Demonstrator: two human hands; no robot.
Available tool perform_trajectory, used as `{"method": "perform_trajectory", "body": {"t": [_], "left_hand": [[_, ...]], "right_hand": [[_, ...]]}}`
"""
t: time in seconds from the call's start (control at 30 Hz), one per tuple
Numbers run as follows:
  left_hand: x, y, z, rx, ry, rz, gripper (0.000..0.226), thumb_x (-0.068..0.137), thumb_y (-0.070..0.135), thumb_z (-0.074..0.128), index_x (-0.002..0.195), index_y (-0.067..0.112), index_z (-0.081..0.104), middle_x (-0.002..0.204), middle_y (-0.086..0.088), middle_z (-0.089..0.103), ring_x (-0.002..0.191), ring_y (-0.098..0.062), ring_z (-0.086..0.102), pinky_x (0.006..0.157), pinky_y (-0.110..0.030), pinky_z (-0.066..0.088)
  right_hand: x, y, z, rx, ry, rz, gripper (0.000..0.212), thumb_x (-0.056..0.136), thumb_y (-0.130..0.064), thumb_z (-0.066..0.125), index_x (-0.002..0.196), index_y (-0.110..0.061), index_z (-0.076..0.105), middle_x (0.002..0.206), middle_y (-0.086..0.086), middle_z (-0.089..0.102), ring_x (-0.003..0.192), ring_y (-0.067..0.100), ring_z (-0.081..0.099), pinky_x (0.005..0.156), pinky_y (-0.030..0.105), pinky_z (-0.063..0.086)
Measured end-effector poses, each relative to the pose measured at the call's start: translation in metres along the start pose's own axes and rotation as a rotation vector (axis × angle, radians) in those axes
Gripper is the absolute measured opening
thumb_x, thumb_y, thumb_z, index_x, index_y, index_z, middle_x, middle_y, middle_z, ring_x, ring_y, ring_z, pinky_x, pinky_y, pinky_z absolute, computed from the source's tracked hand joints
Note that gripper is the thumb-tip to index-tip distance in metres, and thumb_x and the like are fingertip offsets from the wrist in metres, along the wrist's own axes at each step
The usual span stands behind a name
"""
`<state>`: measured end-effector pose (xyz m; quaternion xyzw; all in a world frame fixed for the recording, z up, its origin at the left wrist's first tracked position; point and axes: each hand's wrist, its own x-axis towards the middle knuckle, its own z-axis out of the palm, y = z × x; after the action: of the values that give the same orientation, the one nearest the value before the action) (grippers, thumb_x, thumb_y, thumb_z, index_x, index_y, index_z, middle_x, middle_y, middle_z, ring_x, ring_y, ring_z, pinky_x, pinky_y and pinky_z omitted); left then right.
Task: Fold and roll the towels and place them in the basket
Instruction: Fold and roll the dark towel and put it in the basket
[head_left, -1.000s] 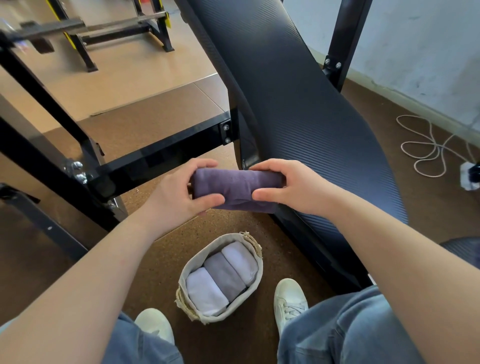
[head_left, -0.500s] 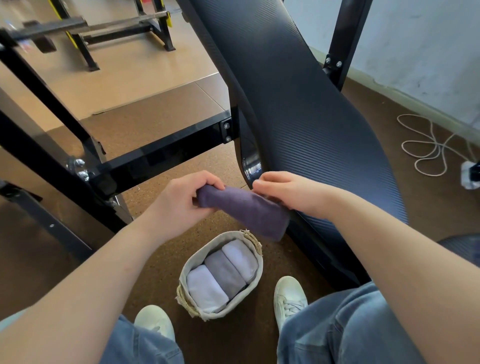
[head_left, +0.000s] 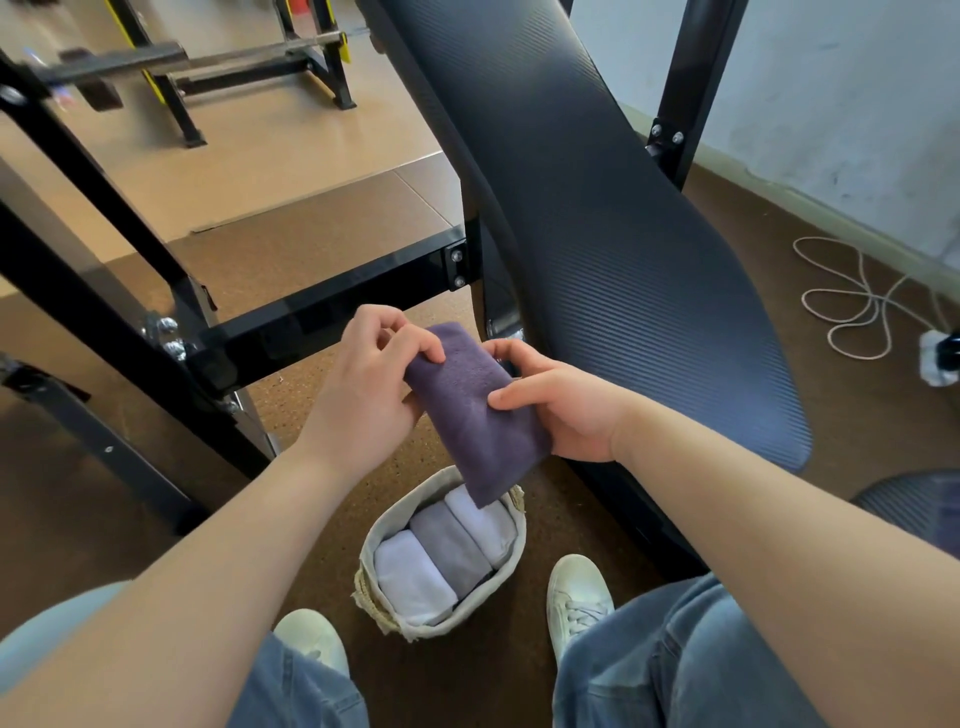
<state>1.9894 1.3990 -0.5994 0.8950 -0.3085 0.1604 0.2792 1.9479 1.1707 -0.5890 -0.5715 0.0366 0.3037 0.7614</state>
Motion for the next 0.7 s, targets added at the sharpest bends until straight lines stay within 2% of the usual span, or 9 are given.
{"method": "perform_trajectory", "body": {"t": [0.07, 0.13, 0.27, 0.33, 0.4, 0.47, 0.53, 0.63, 0.7], "left_hand": [[-0.001, 0.001, 0.000, -0.009, 0.008, -0.027, 0.049, 0.077, 0.003, 0.084, 0.114, 0.021, 0.058, 0.123, -0.002, 0.041, 0.104, -0.017, 0.049, 0.074, -0.017, 0.043], [-0.002, 0.003, 0.000, -0.004, -0.006, -0.067, 0.050, 0.077, 0.004, 0.084, 0.116, 0.021, 0.057, 0.127, -0.003, 0.040, 0.106, -0.015, 0.048, 0.076, -0.014, 0.040], [-0.007, 0.009, 0.000, -0.081, -0.018, -0.183, 0.053, 0.080, -0.003, 0.076, 0.122, 0.023, 0.058, 0.141, -0.002, 0.034, 0.121, -0.018, 0.045, 0.087, -0.024, 0.048], [-0.009, 0.014, -0.001, -0.210, 0.025, -0.330, 0.052, 0.085, -0.004, 0.067, 0.125, 0.026, 0.058, 0.140, -0.001, 0.035, 0.123, -0.018, 0.049, 0.088, -0.026, 0.052], [-0.010, 0.021, -0.002, -0.437, 0.026, -0.504, 0.045, 0.093, 0.005, 0.064, 0.129, 0.031, 0.054, 0.135, 0.001, 0.044, 0.116, -0.013, 0.058, 0.087, -0.033, 0.060], [-0.014, 0.027, -0.002, -0.688, -0.033, -0.638, 0.048, 0.097, 0.016, 0.067, 0.135, 0.038, 0.047, 0.136, 0.004, 0.050, 0.113, -0.011, 0.061, 0.082, -0.039, 0.064], [-0.020, 0.031, -0.002, -0.832, -0.059, -0.721, 0.060, 0.094, 0.017, 0.072, 0.139, 0.043, 0.043, 0.138, 0.004, 0.050, 0.117, -0.013, 0.058, 0.083, -0.041, 0.064], [-0.027, 0.030, 0.001, -0.972, -0.072, -0.799, 0.071, 0.088, 0.007, 0.077, 0.134, 0.050, 0.045, 0.140, -0.003, 0.054, 0.123, -0.025, 0.060, 0.087, -0.048, 0.063], [-0.034, 0.026, 0.007, -1.030, -0.082, -0.833, 0.075, 0.087, 0.000, 0.074, 0.124, 0.059, 0.047, 0.139, -0.008, 0.057, 0.119, -0.030, 0.064, 0.083, -0.047, 0.063]], "right_hand": [[-0.002, 0.001, 0.002, 0.029, -0.009, -0.029, 0.062, 0.082, -0.005, 0.069, 0.136, -0.028, 0.049, 0.119, 0.011, 0.069, 0.104, 0.030, 0.070, 0.085, 0.041, 0.057], [-0.002, 0.001, 0.004, 0.006, 0.029, -0.062, 0.059, 0.086, -0.001, 0.068, 0.136, -0.025, 0.049, 0.117, 0.011, 0.069, 0.101, 0.028, 0.072, 0.082, 0.039, 0.058], [-0.003, 0.000, 0.011, -0.246, 0.219, -0.154, 0.055, 0.091, -0.002, 0.070, 0.135, -0.028, 0.049, 0.117, 0.013, 0.068, 0.100, 0.028, 0.073, 0.084, 0.041, 0.062], [-0.004, 0.002, 0.016, -0.410, 0.319, -0.211, 0.056, 0.091, -0.008, 0.071, 0.135, -0.033, 0.048, 0.118, 0.011, 0.065, 0.102, 0.027, 0.071, 0.085, 0.042, 0.063], [-0.005, 0.005, 0.021, -0.476, 0.366, -0.272, 0.056, 0.091, -0.011, 0.071, 0.135, -0.036, 0.047, 0.120, 0.008, 0.062, 0.104, 0.025, 0.069, 0.085, 0.045, 0.063], [-0.005, 0.009, 0.028, -0.478, 0.364, -0.322, 0.057, 0.094, -0.012, 0.069, 0.139, -0.037, 0.044, 0.125, 0.005, 0.058, 0.109, 0.023, 0.066, 0.083, 0.039, 0.064], [-0.003, 0.012, 0.035, -0.488, 0.327, -0.336, 0.062, 0.097, -0.013, 0.068, 0.144, -0.040, 0.039, 0.135, 0.000, 0.052, 0.118, 0.018, 0.060, 0.082, 0.032, 0.064], [0.004, 0.020, 0.041, -0.541, 0.248, -0.281, 0.073, 0.095, -0.012, 0.069, 0.149, -0.047, 0.034, 0.149, -0.006, 0.041, 0.130, 0.019, 0.051, 0.091, 0.040, 0.062], [0.013, 0.030, 0.041, -0.578, 0.213, -0.225, 0.080, 0.093, -0.011, 0.071, 0.150, -0.050, 0.032, 0.154, -0.007, 0.038, 0.133, 0.021, 0.051, 0.095, 0.046, 0.060]]}}
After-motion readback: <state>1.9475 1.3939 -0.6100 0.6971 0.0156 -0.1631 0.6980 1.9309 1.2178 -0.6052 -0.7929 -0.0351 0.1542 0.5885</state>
